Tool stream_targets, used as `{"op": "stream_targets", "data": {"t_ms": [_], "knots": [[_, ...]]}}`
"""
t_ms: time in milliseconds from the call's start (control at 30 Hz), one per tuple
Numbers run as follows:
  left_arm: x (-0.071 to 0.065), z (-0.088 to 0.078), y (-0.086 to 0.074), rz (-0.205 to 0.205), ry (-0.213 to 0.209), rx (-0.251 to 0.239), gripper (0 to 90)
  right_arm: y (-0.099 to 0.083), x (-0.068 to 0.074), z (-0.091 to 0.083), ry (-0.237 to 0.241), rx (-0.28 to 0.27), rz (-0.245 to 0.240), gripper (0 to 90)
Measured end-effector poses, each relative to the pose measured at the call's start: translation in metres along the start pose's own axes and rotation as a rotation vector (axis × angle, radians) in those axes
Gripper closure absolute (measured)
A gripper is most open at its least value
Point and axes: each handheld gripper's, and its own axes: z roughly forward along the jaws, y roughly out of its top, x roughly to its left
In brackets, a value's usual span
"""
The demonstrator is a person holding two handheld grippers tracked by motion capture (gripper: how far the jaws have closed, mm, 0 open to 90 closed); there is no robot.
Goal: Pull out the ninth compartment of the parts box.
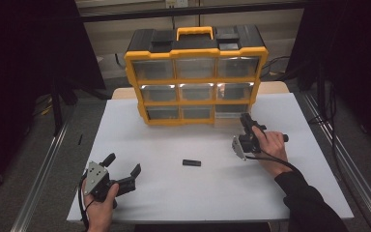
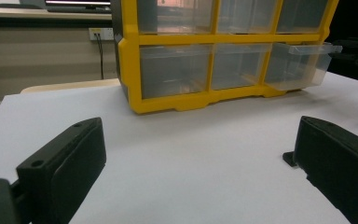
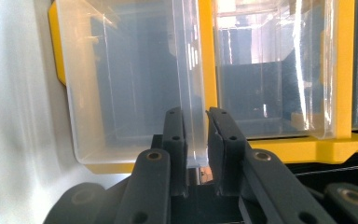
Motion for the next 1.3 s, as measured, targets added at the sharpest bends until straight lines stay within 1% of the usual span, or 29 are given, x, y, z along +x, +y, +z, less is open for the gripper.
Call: {"op": "stream_targets", "data": {"t_ms": [33, 100, 167, 267, 333, 400, 467, 533, 700, 800, 833, 900, 933, 1000, 1100, 1133, 1300], "knots": [[0.0, 0.0, 0.0, -0.003, 0.003, -0.003, 2.4, 0.0, 0.0, 0.0, -0.003, -0.005, -0.008, 79.2], [0.0, 0.0, 0.0, -0.006, 0.002, -0.003, 2.4, 0.0, 0.0, -0.002, -0.001, 0.001, -0.001, 79.2], [0.0, -0.001, 0.0, -0.006, 0.002, -0.005, 2.4, 0.0, 0.0, -0.002, -0.003, -0.009, -0.005, 79.2], [0.0, -0.001, 0.0, -0.001, 0.0, -0.001, 2.4, 0.0, 0.0, -0.005, -0.002, 0.0, -0.005, 79.2], [0.0, 0.0, 0.0, 0.0, -0.003, -0.001, 2.4, 0.0, 0.0, -0.005, -0.002, -0.006, -0.007, 79.3], [0.0, 0.0, 0.0, -0.002, -0.001, -0.003, 2.4, 0.0, 0.0, -0.006, -0.005, -0.015, -0.017, 79.3], [0.0, 0.0, 0.0, 0.002, -0.004, 0.0, 2.4, 0.0, 0.001, -0.007, -0.001, -0.007, -0.004, 79.2], [-0.001, 0.0, 0.0, -0.002, -0.005, -0.002, 2.4, 0.0, 0.0, -0.008, -0.009, -0.016, -0.014, 79.3], [0.0, 0.0, 0.0, -0.001, -0.004, -0.003, 2.4, 0.0, 0.001, -0.01, -0.008, -0.013, -0.011, 79.4], [0.0, 0.0, 0.0, -0.002, -0.006, -0.001, 2.4, -0.001, 0.002, -0.012, -0.011, -0.022, -0.017, 79.5], [0.0, 0.0, 0.0, -0.001, -0.007, 0.001, 2.4, -0.001, 0.002, -0.013, -0.009, -0.023, -0.011, 79.5], [-0.001, 0.0, 0.0, -0.001, -0.006, 0.0, 2.4, -0.001, 0.002, -0.013, -0.007, -0.019, -0.014, 79.6], [-0.001, 0.0, 0.0, -0.001, -0.005, -0.001, 2.4, -0.001, 0.001, -0.013, -0.009, -0.029, -0.029, 79.6], [0.0, 0.0, 0.0, 0.004, -0.002, 0.0, 2.4, -0.001, 0.002, -0.015, -0.011, -0.026, -0.019, 79.7], [0.0, 0.0, 0.0, 0.003, -0.002, 0.001, 2.4, -0.001, 0.002, -0.017, -0.012, -0.027, -0.016, 79.7], [0.0, 0.0, 0.0, 0.001, -0.002, 0.0, 2.4, -0.001, 0.002, -0.017, -0.014, -0.035, -0.024, 79.7], [-0.001, 0.0, 0.0, 0.001, -0.004, 0.003, 2.4, -0.001, 0.002, -0.018, -0.013, -0.033, -0.016, 79.7]]}}
